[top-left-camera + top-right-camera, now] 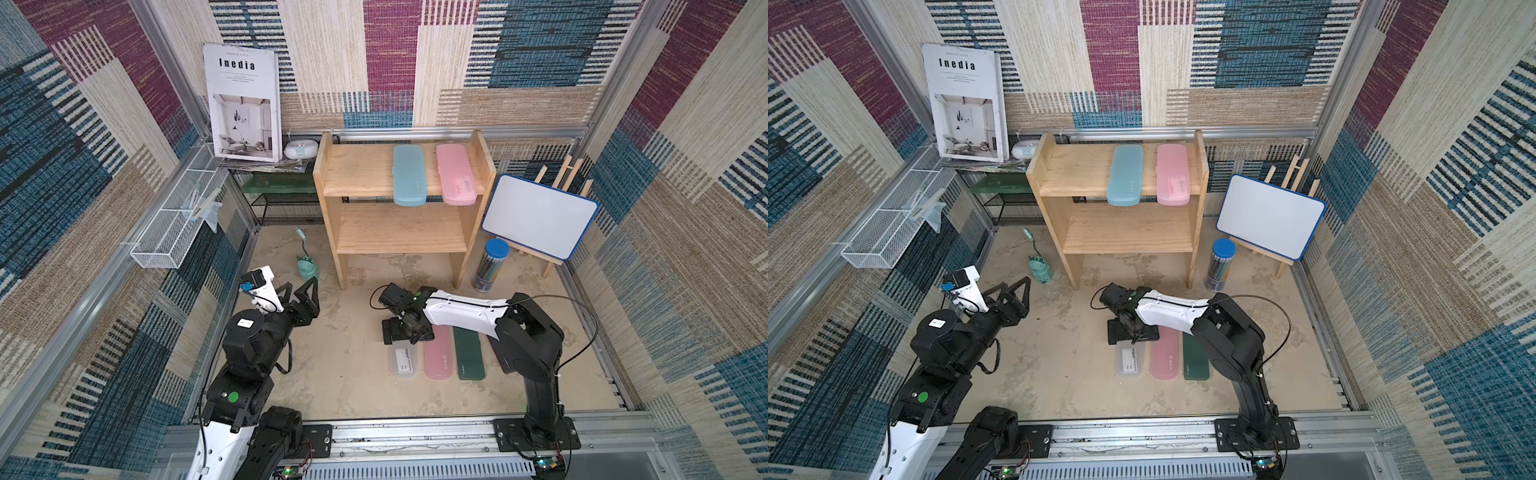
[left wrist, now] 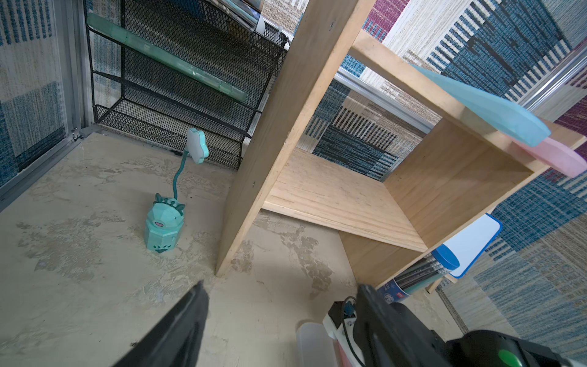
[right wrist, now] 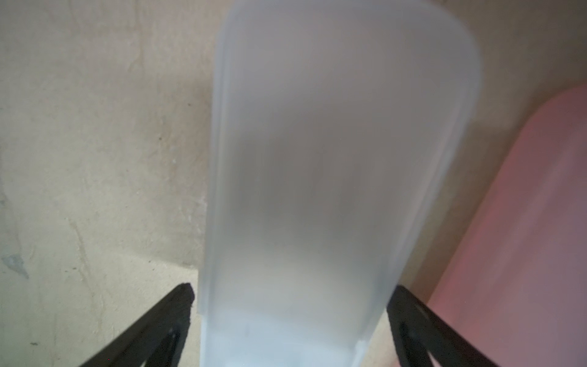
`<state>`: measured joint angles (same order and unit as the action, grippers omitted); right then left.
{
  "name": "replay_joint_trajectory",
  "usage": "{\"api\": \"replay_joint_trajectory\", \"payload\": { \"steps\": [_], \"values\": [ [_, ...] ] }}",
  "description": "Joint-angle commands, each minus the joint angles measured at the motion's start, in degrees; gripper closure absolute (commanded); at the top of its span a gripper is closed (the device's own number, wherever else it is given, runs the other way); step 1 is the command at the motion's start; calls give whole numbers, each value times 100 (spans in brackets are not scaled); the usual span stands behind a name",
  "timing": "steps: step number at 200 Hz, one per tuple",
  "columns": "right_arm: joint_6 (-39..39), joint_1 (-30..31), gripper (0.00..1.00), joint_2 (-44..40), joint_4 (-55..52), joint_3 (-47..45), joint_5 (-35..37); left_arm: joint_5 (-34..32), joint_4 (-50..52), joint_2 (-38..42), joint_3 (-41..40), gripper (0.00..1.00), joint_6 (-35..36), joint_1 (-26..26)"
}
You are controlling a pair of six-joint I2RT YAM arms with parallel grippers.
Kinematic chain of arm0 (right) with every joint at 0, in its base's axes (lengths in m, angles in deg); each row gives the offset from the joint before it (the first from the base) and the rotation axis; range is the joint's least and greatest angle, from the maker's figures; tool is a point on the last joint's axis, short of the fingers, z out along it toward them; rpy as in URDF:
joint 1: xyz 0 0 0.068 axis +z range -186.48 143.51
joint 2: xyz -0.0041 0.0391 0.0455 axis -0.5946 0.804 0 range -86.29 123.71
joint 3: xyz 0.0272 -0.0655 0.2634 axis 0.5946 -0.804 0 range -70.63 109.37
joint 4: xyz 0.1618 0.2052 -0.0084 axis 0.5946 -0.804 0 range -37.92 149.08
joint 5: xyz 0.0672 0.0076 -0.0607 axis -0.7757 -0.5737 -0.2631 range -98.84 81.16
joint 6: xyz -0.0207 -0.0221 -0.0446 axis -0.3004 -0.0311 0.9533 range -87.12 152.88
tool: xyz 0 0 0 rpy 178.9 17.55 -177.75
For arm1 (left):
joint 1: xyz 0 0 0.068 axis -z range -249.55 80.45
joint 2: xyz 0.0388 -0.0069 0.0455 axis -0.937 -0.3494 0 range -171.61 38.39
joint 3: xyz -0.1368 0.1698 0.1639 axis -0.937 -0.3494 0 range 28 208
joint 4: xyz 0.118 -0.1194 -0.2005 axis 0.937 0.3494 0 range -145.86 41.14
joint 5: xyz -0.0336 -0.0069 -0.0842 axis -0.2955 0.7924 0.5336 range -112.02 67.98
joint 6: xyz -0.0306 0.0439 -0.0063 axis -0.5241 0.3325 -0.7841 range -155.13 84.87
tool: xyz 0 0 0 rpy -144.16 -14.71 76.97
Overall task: Remove the pencil cases from the shelf
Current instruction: Place the pencil case at the center of the board, then pick up the pencil case from the shelf.
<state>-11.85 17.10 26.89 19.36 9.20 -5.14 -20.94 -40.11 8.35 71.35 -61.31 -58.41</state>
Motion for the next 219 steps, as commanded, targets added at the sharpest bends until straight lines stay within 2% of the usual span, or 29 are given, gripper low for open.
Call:
{"api": "replay_joint_trajectory", "payload": {
  "steps": [1,36,77,98,127,140,168,219],
  "values": [
    [308,41,1,-301,-164,251,284,64,-117,-96,120,22,-235,1],
    [804,266,1,-1382,64,571,1022,863,-804,-662,476,20,-1347,-2],
    [1142,258,1,-2973,1036,-61,1647,1952,-1989,-1910,1421,17,-2756,3],
    [1339,258,1,-3531,1018,-230,2158,2485,-2498,-2625,1980,16,-3438,27],
    [1506,254,1,-4042,778,-401,2859,2869,-2774,-3442,2701,15,-4030,315],
    [1509,226,1,-4223,709,-470,3052,2988,-2703,-3801,3111,15,-4108,569],
    [1341,114,1,-4524,676,-589,3105,2860,-2041,-4453,4003,14,-3743,1106],
    [1189,12,1,-4921,561,-723,3096,2971,-2175,-5251,4276,14,-4212,1257]
  ]
}}
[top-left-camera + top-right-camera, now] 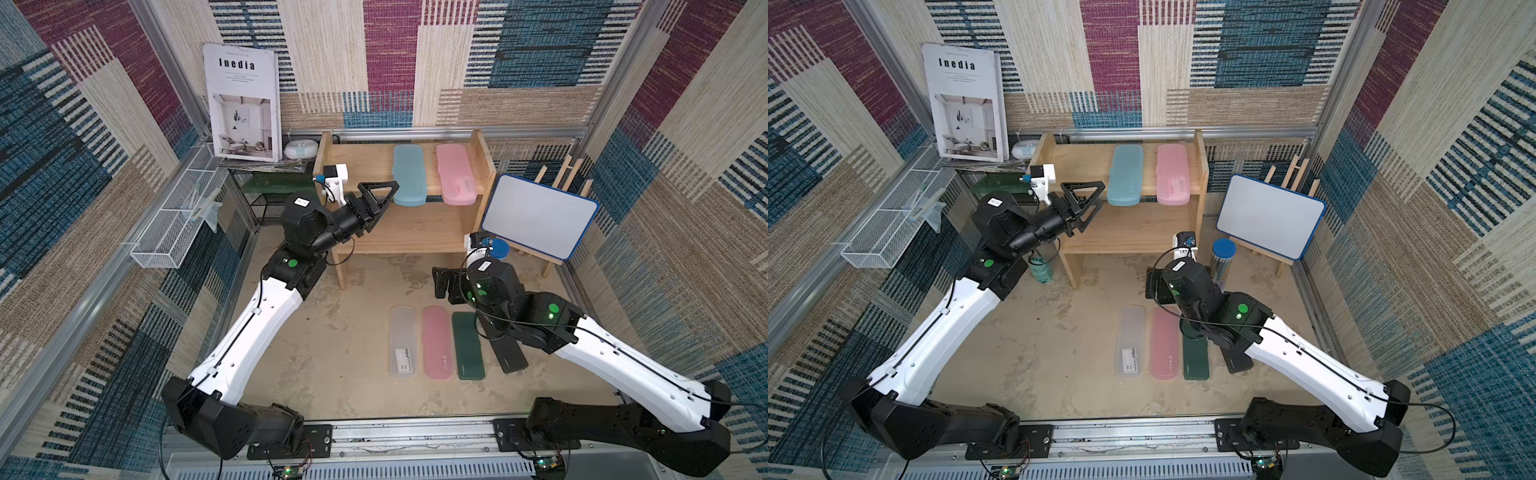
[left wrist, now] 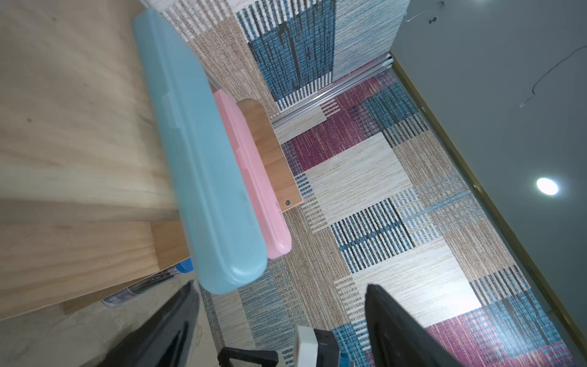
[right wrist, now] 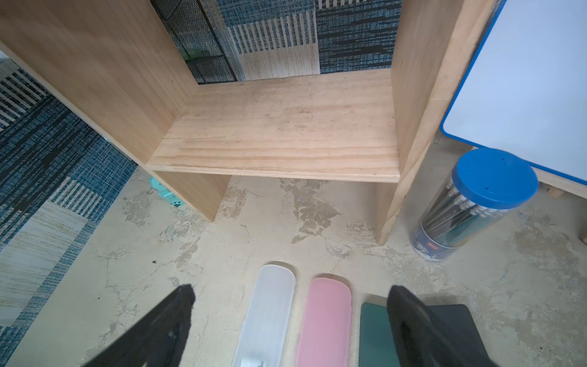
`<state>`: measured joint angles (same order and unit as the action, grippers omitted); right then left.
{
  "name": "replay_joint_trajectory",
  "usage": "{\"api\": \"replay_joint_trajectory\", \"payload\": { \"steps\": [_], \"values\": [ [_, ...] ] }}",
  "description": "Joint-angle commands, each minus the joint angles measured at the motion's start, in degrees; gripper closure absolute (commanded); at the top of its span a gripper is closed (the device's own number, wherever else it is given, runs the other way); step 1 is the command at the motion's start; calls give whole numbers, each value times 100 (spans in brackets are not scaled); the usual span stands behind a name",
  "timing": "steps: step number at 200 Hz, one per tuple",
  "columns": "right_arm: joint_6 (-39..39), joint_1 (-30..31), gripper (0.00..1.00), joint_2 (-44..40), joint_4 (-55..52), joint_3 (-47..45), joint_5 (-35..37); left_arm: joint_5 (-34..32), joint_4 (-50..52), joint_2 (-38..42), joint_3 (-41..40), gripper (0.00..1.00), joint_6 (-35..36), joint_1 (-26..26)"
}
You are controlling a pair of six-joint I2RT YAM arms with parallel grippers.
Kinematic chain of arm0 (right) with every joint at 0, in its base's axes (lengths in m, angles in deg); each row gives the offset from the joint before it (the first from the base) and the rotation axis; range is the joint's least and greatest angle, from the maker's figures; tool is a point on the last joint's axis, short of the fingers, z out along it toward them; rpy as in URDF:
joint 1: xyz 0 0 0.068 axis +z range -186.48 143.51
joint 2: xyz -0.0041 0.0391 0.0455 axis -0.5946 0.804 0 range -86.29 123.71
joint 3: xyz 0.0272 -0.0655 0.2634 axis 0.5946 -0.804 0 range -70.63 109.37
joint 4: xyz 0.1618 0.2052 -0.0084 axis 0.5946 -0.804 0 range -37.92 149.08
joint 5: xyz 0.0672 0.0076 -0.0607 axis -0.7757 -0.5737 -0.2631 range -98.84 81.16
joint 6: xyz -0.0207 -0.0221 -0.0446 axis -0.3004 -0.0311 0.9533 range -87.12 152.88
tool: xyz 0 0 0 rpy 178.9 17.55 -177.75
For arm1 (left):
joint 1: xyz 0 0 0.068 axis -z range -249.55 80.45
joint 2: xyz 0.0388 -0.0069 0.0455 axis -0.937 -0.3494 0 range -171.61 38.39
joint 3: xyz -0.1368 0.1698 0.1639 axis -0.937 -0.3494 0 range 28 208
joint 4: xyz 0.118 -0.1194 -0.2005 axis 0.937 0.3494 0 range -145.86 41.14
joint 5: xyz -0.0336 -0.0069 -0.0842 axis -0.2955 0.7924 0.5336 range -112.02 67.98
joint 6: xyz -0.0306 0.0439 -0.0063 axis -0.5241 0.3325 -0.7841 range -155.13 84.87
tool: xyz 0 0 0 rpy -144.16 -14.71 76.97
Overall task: Remove the pencil cases from the shelf
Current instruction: Pick up the pencil case from the shelf.
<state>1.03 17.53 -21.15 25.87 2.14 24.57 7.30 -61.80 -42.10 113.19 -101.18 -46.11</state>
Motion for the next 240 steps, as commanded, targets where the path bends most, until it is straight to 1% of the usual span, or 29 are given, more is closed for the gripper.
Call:
{"api": "replay_joint_trajectory", "payload": {
  "steps": [1,35,64,88,112,135,151,181,199,211,220,240],
  "values": [
    [-96,-32,1,-125,-94,-17,128,150,-1,-214,98,14,-225,23],
    [-93,-84,1,-329,-180,-96,186,13,-68,-465,188,14,-292,44],
    [-66,-133,1,-422,-208,-141,192,34,-181,-735,337,20,-471,85],
    [-72,-164,1,-471,-305,-149,209,-27,-91,-862,437,32,-496,140],
    [-47,-198,1,-550,-332,-183,215,-105,-69,-924,442,46,-522,169],
    [-30,-216,1,-613,-334,-215,198,-189,-79,-902,411,56,-532,206],
    [-14,-223,1,-632,-345,-224,177,-258,-48,-885,414,60,-491,230],
    [22,-234,1,-637,-387,-212,162,-435,-21,-754,247,72,-407,240],
    [57,-234,1,-659,-385,-189,139,-561,-46,-612,51,82,-289,240],
    [74,-234,1,-661,-374,-171,114,-601,-94,-500,-76,85,-166,240],
    [83,-234,1,-657,-370,-122,79,-663,-40,-375,-169,86,-23,238],
    [290,-234,1,-576,-250,65,-259,-896,156,54,-499,86,629,238]
  ]
}}
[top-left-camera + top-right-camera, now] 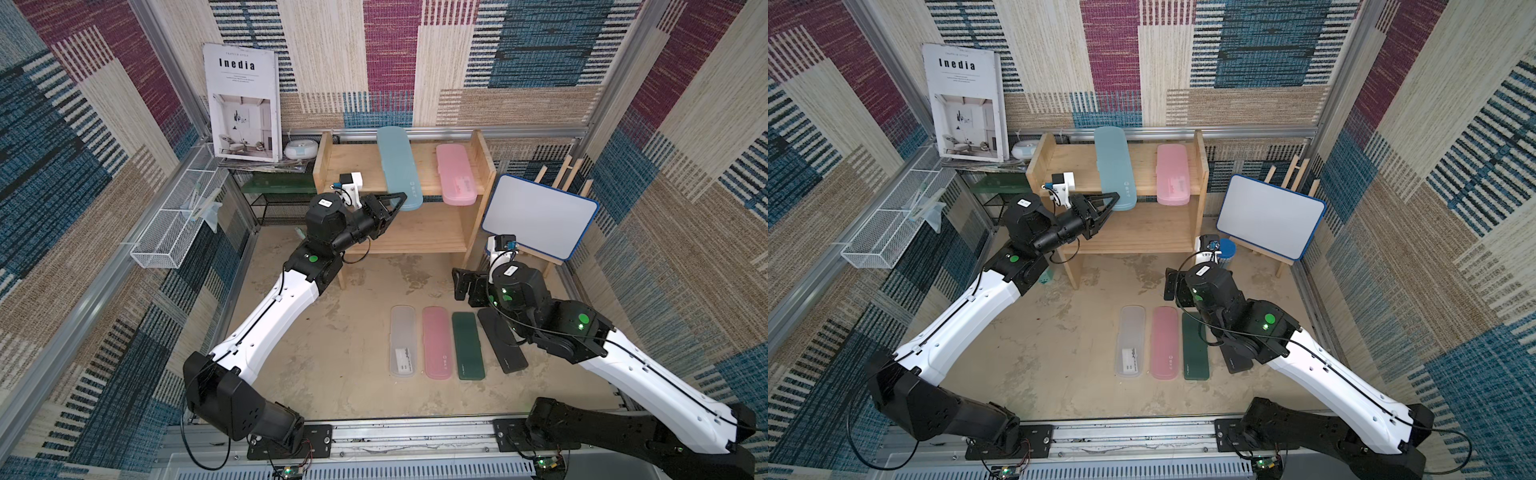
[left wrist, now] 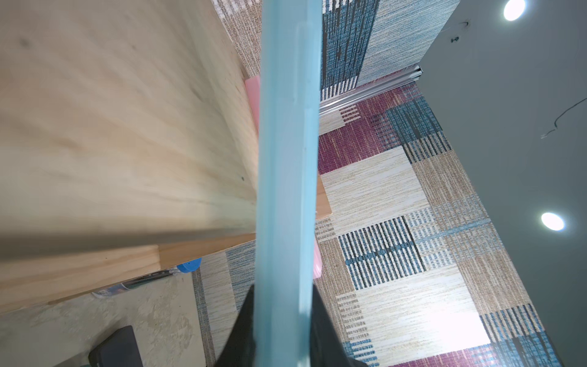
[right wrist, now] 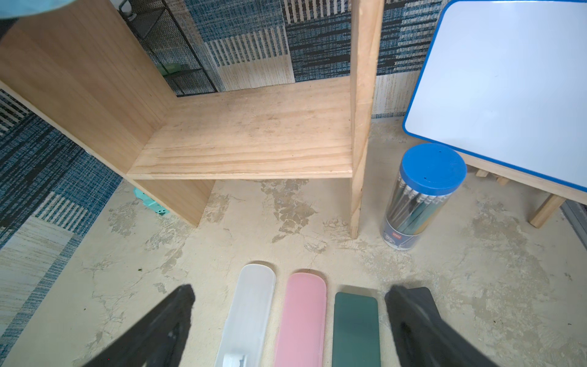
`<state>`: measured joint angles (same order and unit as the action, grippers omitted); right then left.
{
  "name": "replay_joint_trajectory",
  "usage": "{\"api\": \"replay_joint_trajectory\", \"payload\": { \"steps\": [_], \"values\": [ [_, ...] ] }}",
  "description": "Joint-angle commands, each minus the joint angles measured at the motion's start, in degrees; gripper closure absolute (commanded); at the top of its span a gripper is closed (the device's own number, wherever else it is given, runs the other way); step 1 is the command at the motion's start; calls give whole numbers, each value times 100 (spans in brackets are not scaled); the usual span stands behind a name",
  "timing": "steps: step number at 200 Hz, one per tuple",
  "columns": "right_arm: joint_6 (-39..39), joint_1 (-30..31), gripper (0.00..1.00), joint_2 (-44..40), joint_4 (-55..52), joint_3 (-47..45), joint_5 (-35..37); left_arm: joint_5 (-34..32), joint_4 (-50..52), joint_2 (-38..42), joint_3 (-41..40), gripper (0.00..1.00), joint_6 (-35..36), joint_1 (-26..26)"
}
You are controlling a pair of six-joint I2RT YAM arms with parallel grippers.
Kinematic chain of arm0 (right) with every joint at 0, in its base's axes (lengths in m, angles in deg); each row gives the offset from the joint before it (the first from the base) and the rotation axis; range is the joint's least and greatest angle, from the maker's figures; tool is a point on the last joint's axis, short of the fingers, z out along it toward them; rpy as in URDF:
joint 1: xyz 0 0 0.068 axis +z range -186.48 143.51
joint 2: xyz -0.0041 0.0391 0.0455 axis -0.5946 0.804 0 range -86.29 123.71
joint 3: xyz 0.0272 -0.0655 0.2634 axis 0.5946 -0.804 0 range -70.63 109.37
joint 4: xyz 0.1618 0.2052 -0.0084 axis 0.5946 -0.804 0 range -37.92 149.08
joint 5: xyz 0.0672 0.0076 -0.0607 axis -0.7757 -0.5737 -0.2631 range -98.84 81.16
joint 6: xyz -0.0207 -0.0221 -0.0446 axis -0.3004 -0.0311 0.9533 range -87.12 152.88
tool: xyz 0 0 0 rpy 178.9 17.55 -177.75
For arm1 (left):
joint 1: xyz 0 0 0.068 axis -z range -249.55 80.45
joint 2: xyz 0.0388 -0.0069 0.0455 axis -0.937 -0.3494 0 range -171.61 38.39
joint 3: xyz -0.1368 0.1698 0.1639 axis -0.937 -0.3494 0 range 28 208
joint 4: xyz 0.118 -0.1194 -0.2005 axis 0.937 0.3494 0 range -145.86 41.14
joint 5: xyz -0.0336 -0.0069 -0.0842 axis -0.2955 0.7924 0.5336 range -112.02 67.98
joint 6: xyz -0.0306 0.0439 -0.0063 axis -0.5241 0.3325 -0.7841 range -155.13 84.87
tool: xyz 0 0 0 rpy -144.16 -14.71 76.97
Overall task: Remove the pencil cases from the shelf
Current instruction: Pick up the pencil case from the shelf.
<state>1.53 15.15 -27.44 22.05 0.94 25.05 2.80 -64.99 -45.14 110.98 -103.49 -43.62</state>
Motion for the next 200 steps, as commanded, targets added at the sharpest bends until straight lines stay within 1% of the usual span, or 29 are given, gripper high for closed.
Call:
{"api": "replay_joint_trajectory", "payload": {
  "steps": [1,13,30,48,73,104,136,159,200],
  "values": [
    [251,4,1,59,143,201,-332,-462,478,387,-302,86,904,-15],
    [333,13,1,149,277,384,-646,-718,600,787,-614,86,1423,-3],
    [434,37,1,340,494,727,-1122,-1023,598,1462,-1309,86,2192,17],
    [592,155,1,639,661,1159,-1410,-1257,685,2209,-2051,86,3002,34],
    [811,362,1,1217,896,1770,-1793,-1441,853,3152,-2870,83,3701,78],
    [877,451,1,1988,1261,2375,-2594,-1576,1025,4007,-3420,83,4091,113],
    [763,481,1,2737,1559,2881,-3282,-1656,1228,4445,-3622,83,4275,111],
    [714,550,1,3169,1649,3216,-3513,-1636,1410,4533,-3607,83,4345,106],
    [699,636,1,3684,1691,3653,-3622,-1678,1473,4698,-3689,83,4387,116]
  ]
}}
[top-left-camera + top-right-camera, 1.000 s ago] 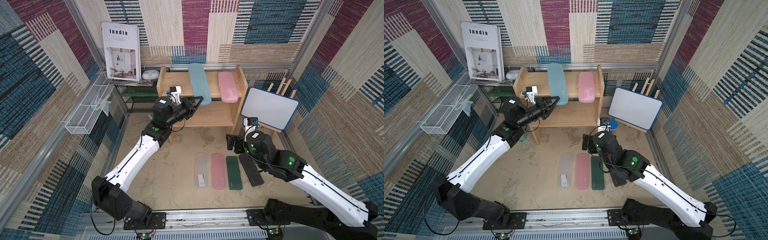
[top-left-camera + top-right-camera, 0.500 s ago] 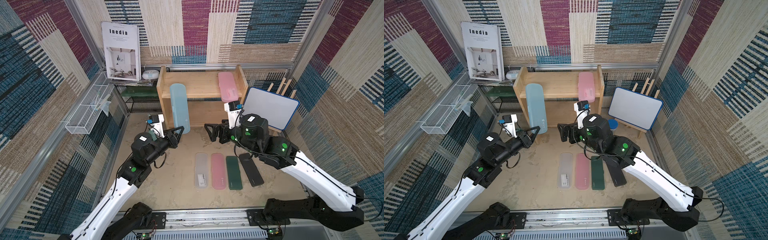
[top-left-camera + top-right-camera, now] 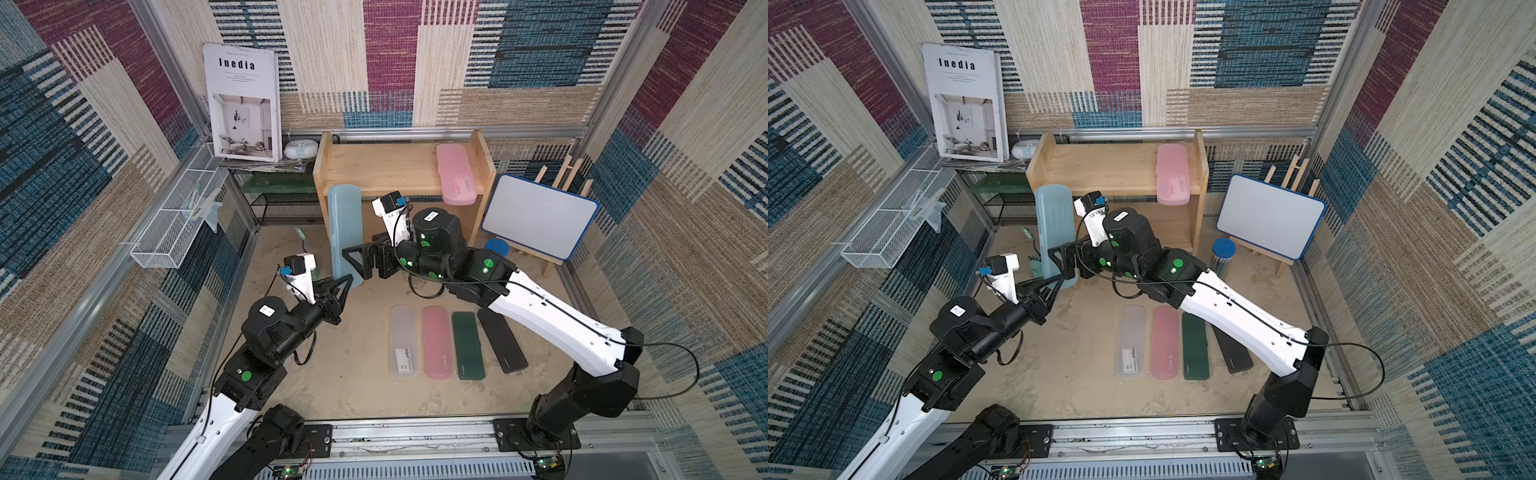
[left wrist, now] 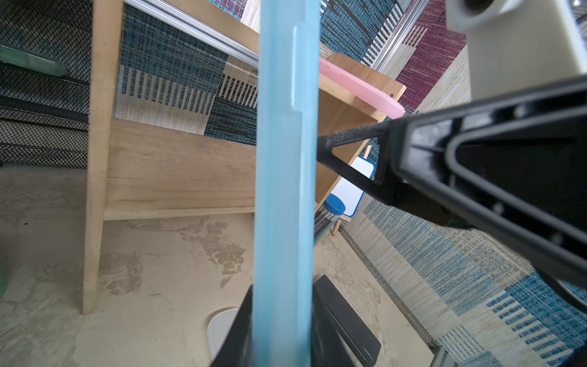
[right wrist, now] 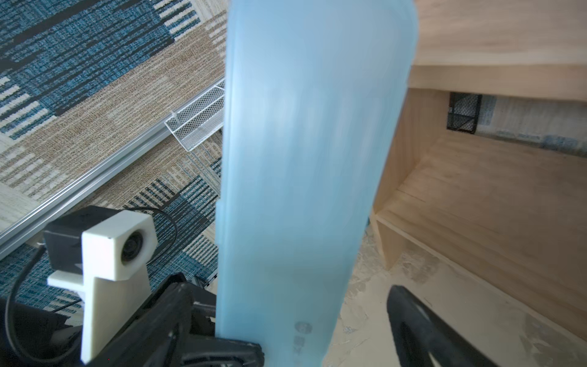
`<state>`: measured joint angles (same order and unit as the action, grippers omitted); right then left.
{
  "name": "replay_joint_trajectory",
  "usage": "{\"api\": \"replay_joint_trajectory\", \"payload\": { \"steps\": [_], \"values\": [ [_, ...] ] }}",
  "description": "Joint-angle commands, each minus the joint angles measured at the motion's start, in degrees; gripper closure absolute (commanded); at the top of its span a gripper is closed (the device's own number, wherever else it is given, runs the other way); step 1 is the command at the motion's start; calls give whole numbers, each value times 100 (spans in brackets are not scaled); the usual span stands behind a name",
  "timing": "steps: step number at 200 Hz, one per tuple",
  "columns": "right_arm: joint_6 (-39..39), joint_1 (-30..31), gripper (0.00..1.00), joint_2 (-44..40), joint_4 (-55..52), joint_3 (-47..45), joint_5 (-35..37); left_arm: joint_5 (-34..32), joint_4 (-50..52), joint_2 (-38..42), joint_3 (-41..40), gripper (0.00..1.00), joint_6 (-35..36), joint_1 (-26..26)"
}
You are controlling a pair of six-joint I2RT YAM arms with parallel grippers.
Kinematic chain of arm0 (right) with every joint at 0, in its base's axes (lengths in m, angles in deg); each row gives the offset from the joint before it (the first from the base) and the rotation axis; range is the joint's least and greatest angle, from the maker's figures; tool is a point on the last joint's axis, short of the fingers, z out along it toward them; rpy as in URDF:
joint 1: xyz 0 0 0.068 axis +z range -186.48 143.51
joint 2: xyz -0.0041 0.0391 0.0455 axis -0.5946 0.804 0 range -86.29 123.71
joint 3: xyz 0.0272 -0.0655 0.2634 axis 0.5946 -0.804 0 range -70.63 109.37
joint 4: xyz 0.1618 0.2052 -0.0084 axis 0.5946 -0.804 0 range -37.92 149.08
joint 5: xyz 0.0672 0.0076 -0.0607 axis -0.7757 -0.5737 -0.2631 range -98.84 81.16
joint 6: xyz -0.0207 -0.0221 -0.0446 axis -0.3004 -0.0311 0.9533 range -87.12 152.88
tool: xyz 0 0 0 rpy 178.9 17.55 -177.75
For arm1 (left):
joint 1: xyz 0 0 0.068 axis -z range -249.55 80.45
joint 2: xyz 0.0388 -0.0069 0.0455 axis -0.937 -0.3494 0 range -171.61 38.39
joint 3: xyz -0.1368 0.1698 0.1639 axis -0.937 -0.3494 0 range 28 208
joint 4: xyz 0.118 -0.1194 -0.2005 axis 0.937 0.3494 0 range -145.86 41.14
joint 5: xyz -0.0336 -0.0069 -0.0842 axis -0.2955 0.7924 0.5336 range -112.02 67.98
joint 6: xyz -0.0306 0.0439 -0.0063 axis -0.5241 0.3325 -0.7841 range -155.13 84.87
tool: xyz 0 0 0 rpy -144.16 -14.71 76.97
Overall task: Remove the pencil cases from the shelf
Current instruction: Pick up the pencil case from the shelf.
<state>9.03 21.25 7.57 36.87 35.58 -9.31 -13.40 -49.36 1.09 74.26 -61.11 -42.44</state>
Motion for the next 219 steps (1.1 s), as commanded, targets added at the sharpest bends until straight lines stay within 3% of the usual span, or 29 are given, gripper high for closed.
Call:
{"api": "replay_joint_trajectory", "payload": {
  "steps": [1,84,104,132,152,171,199,219],
  "values": [
    [-50,27,1,192,209,198,-192,-65,-89,74,-14,83,147,1],
    [-195,36,0,834,20,814,-96,-88,-31,317,-163,83,183,0],
    [-263,36,12,918,-67,900,-34,-137,47,372,-168,80,227,4],
    [-325,36,21,932,-179,877,98,-279,178,417,-159,61,277,4],
    [-369,52,22,819,-234,707,220,-506,321,464,-147,38,313,3],
    [-406,76,22,547,-237,274,381,-1020,571,581,-111,25,322,-4],
    [-835,95,20,-112,-206,-1100,544,-2170,1020,839,-64,20,335,3],
    [-1677,98,20,-629,147,-2630,407,-2591,1238,901,7,19,485,-4]
  ]
}}
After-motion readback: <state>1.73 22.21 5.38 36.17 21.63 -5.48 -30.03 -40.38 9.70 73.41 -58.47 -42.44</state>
